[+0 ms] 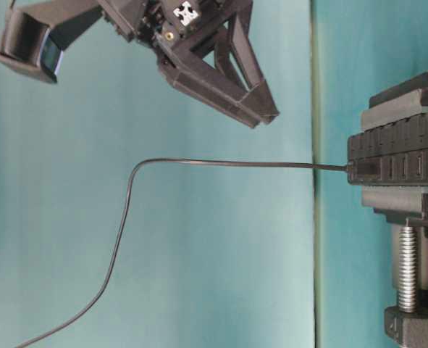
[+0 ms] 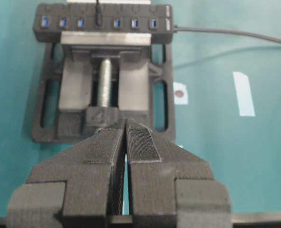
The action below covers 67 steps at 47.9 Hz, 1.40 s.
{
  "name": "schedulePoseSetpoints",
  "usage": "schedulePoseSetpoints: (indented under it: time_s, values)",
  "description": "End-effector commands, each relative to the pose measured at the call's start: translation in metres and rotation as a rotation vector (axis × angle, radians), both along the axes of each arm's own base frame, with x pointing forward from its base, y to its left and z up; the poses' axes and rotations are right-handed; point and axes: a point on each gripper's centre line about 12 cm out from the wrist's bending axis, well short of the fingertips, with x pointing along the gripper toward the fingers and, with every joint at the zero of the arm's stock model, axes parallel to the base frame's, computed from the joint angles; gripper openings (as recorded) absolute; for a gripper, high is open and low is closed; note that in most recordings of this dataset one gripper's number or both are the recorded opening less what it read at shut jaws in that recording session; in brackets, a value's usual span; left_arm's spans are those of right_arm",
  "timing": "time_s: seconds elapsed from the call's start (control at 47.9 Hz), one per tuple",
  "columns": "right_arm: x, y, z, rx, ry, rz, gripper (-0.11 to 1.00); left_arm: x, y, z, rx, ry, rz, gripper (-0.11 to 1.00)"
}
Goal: Insert the USB into the center port of the fixed hub
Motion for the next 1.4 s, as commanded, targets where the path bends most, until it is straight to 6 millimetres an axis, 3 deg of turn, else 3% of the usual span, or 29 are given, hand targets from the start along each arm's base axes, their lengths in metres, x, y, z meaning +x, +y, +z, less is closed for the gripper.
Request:
schedulePoseSetpoints:
  time_s: [0.0, 1.377]
  values:
    - [0.001, 0.0, 0.012, 0.006, -0.045, -0.007, 0.7, 0.002, 0.0, 0.004, 0.0, -0.015, 0.002, 0.0]
    - [-0.001, 0.003, 0.002, 0.012, 0.004, 0.0, 0.7, 0.002, 0.0, 0.005, 0.001, -0.018, 0.002, 0.0]
